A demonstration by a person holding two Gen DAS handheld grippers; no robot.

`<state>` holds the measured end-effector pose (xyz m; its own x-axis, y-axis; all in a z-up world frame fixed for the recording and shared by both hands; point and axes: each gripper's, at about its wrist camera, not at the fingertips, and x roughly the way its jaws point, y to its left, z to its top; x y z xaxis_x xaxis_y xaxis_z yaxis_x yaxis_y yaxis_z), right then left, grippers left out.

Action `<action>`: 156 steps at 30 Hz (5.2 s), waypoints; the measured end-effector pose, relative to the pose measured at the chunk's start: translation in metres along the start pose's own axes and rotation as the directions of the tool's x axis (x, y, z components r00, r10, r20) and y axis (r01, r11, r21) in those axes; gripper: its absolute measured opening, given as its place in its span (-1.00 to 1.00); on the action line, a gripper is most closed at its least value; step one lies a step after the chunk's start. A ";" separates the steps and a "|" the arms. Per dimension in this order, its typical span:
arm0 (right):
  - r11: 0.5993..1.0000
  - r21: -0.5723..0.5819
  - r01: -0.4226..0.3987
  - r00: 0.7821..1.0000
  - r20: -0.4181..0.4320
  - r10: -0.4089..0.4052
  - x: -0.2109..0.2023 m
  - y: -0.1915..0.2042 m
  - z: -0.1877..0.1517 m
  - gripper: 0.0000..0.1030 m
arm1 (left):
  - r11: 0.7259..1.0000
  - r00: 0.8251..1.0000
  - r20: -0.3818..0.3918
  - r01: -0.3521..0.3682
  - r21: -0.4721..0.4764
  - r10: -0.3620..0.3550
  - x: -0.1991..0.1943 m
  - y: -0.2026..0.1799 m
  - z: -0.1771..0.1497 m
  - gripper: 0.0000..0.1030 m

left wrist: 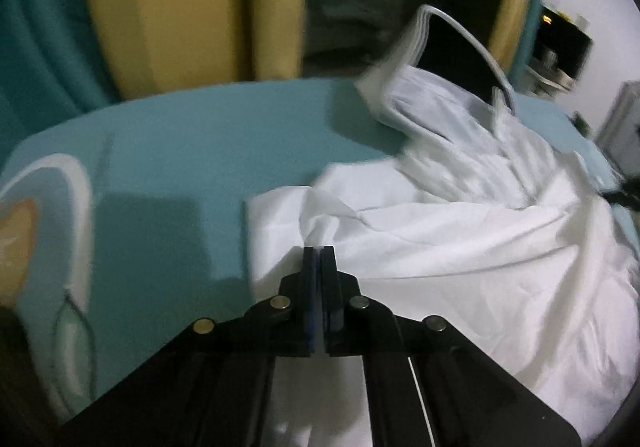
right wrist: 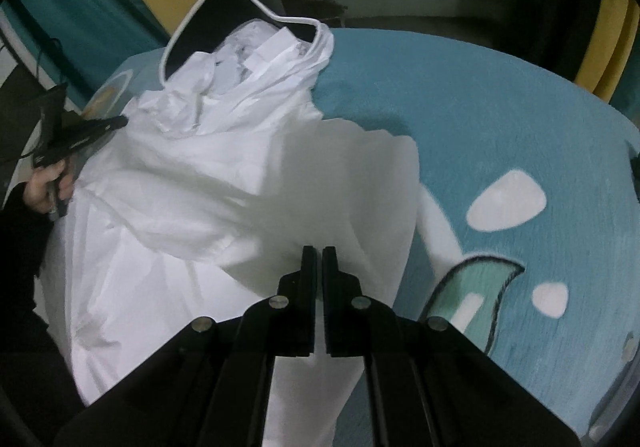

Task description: Fold large clothes

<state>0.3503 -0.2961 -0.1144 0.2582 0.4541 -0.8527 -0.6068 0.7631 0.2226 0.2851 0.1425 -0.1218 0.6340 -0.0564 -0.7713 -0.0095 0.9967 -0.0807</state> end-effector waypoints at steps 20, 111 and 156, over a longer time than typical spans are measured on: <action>0.969 0.246 0.008 0.972 0.224 -0.066 0.039 -0.009 0.180 0.57 | 0.992 0.992 0.060 0.115 -0.058 -0.111 -0.025 -0.010 0.061 0.03; 0.937 -0.307 0.167 0.915 0.403 -0.031 -0.043 0.167 0.004 0.10 | 0.954 0.962 0.105 0.228 0.197 -0.251 -0.110 -0.086 -0.045 -0.14; 0.942 -0.289 -0.170 0.972 0.111 0.209 0.018 0.190 -0.028 0.34 | 0.960 0.984 -0.047 0.178 0.216 -0.172 -0.060 -0.117 -0.041 -0.14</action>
<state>0.2190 -0.1560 -0.1005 0.2070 0.6519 -0.7295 -0.8329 0.5085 0.2181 0.2165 0.0266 -0.0922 0.5891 -0.2299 -0.7746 0.2712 0.9593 -0.0785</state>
